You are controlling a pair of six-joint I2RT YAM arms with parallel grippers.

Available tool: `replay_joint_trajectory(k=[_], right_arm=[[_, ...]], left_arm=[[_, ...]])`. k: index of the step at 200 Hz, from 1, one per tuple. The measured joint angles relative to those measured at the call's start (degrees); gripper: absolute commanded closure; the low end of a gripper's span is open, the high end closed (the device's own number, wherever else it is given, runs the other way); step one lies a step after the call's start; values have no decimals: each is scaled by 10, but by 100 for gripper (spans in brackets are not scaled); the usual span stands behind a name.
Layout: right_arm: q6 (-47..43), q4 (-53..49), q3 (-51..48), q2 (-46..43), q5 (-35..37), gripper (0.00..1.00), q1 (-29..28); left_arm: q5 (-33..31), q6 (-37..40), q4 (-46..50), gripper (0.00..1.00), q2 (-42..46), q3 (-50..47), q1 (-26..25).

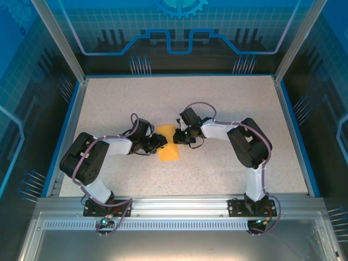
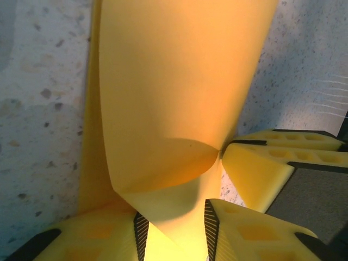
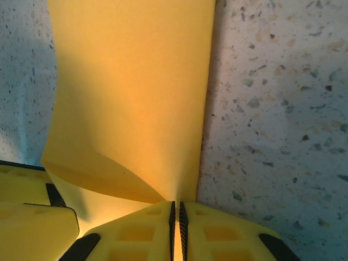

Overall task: Fold a paper plane with a square sheet of paper (pick it up from the middle)
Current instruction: Turn over the paper at the center of the table.

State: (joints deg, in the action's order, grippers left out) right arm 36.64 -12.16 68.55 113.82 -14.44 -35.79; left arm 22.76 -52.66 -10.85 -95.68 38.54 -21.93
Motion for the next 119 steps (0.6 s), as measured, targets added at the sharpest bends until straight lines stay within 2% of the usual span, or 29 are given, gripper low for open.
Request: replay_joint_trajectory(k=[53,94,119], right_arm=[[6,7,-4,0,-10,86,4],[9,16,-10,-2,-15,85,7],[13,17,-22,-17,-14,77,9]], left_arm=[[5,-2,-47,70,0,-1,0],[7,-12,-68,85,0,-1,0],[7,-12,-75,93,0,-2,0]])
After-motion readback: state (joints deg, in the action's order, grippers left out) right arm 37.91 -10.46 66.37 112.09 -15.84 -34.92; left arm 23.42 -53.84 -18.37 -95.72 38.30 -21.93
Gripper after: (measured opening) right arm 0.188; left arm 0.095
